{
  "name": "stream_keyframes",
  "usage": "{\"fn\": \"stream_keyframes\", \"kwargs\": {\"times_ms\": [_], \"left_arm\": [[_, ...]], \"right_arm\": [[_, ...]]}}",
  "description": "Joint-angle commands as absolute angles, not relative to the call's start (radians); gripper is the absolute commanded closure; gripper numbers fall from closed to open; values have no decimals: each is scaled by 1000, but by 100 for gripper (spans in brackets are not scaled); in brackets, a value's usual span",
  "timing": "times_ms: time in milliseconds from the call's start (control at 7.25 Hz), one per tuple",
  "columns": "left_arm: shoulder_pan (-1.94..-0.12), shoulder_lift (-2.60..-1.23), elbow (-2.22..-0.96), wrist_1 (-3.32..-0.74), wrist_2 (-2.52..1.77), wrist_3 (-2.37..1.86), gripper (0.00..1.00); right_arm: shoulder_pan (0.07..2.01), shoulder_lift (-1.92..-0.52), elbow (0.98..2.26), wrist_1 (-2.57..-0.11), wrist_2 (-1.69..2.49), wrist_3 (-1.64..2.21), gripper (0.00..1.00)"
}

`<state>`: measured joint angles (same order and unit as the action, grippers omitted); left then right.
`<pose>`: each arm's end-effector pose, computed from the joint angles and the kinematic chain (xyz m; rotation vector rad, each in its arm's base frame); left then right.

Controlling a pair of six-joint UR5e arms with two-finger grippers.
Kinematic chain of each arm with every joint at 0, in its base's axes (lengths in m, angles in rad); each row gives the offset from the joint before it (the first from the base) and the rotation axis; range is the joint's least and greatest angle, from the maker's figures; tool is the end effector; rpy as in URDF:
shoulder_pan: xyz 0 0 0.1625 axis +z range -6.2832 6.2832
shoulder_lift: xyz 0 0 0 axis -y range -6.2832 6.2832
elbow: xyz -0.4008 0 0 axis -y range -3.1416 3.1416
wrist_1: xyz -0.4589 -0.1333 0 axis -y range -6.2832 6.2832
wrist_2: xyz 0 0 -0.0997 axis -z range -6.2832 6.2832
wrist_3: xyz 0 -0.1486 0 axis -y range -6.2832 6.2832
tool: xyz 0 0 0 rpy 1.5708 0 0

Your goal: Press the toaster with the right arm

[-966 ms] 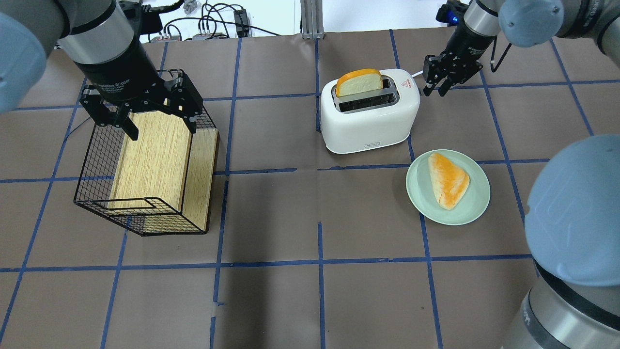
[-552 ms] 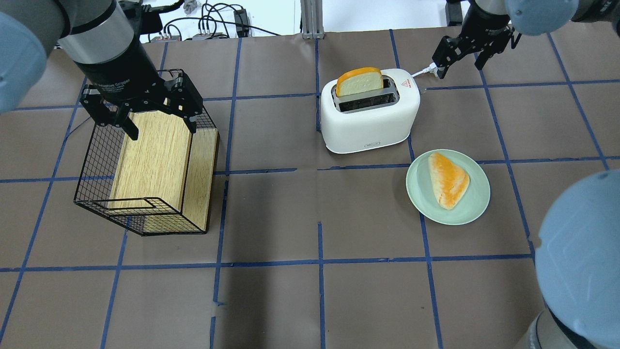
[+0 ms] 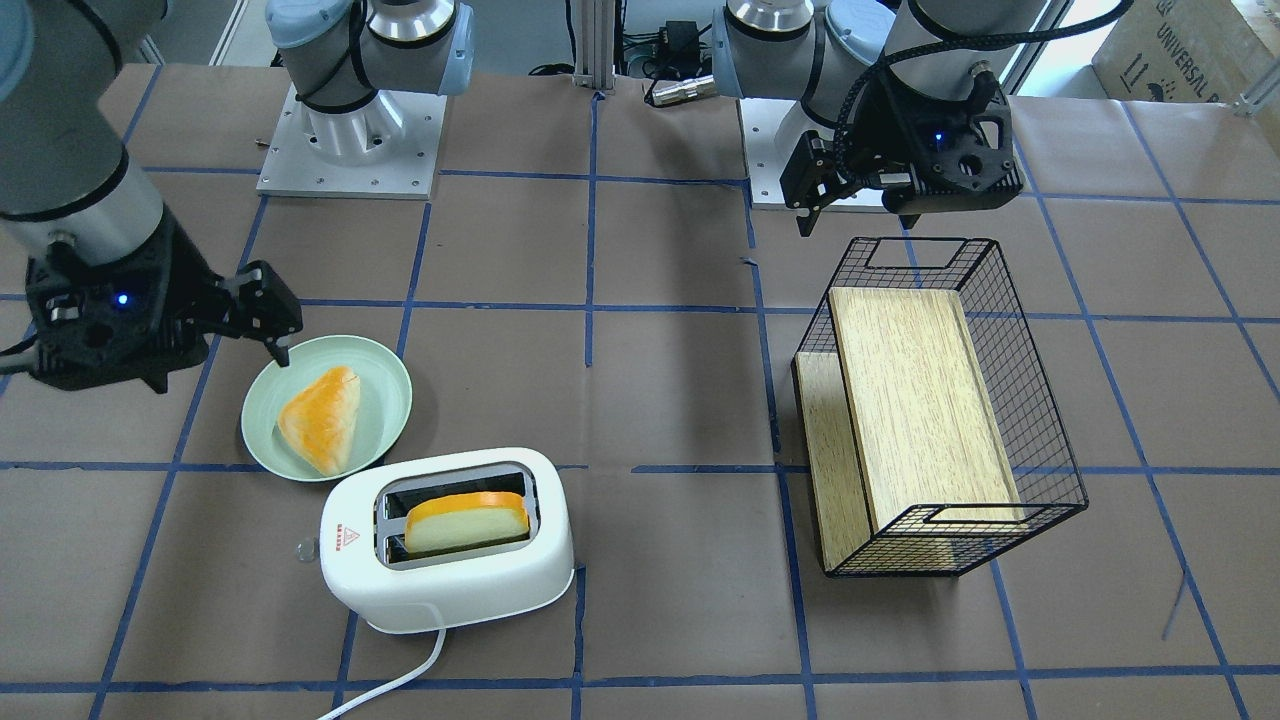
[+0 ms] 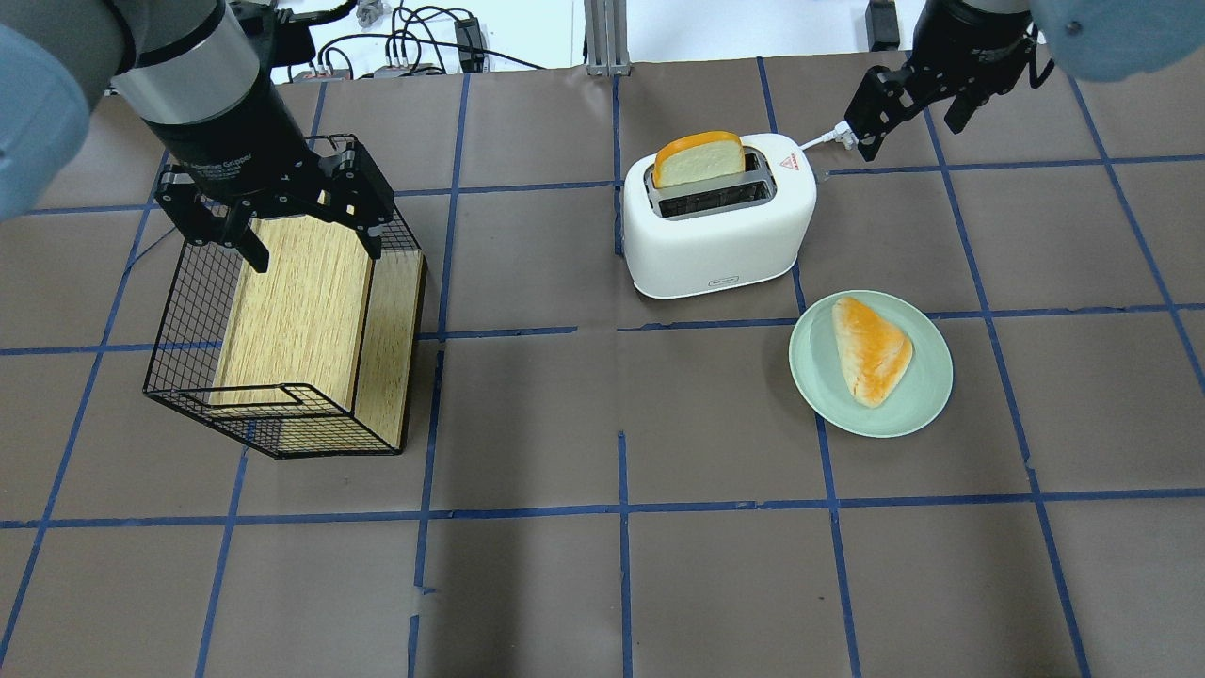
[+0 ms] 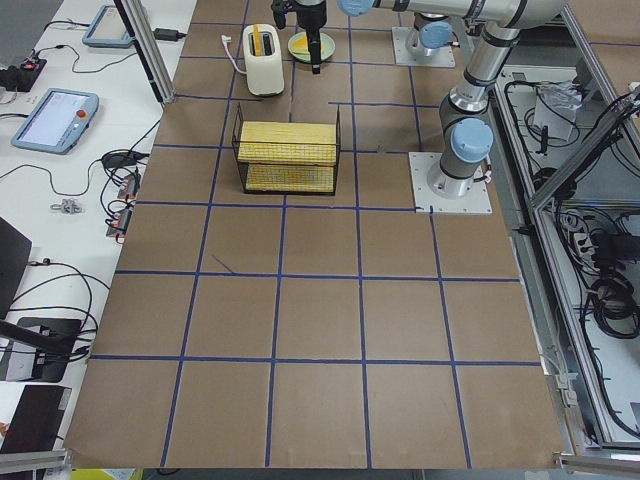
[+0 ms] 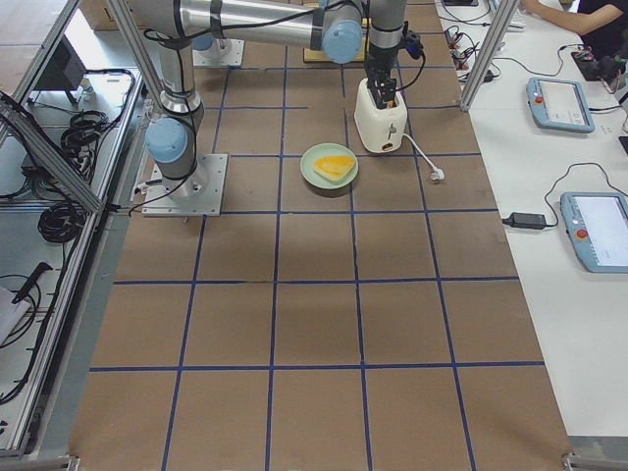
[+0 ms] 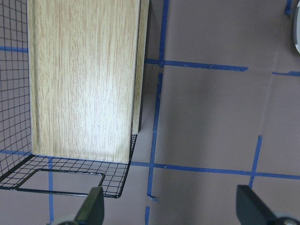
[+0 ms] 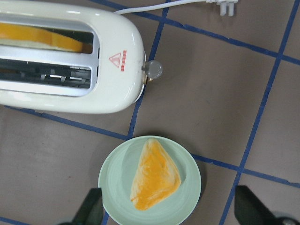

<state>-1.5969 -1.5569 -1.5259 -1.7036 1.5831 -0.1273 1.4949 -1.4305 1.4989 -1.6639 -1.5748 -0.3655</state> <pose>-0.1455 -0.5374 0.4347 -0.1572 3.1176 0.1138 0.0855 -0.6255 0.3819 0.4519 -3.0993 0.0364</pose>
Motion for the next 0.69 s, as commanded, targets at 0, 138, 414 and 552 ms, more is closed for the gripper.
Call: {"fn": "stream_keyframes", "kwargs": {"times_ms": [0,138,414,552], "left_arm": [[-1597,-1557,-1525,-1704,1583,-127,0],[-1597,-1557,-1525,-1704,1583,-127,0],[-1597,-1557,-1525,-1704,1583,-127,0],[-1597,-1557,-1525,-1704,1583,-127,0]], "right_arm": [[1496,-1605,1642,-1547,-1540,-347,0],[1494,-1606,1640,-1542,-1546,-347,0],[1494,-1608,1640,-1546,-1565,-347,0],[1494,-1611,1638,-1546,-1566,-347,0]]}}
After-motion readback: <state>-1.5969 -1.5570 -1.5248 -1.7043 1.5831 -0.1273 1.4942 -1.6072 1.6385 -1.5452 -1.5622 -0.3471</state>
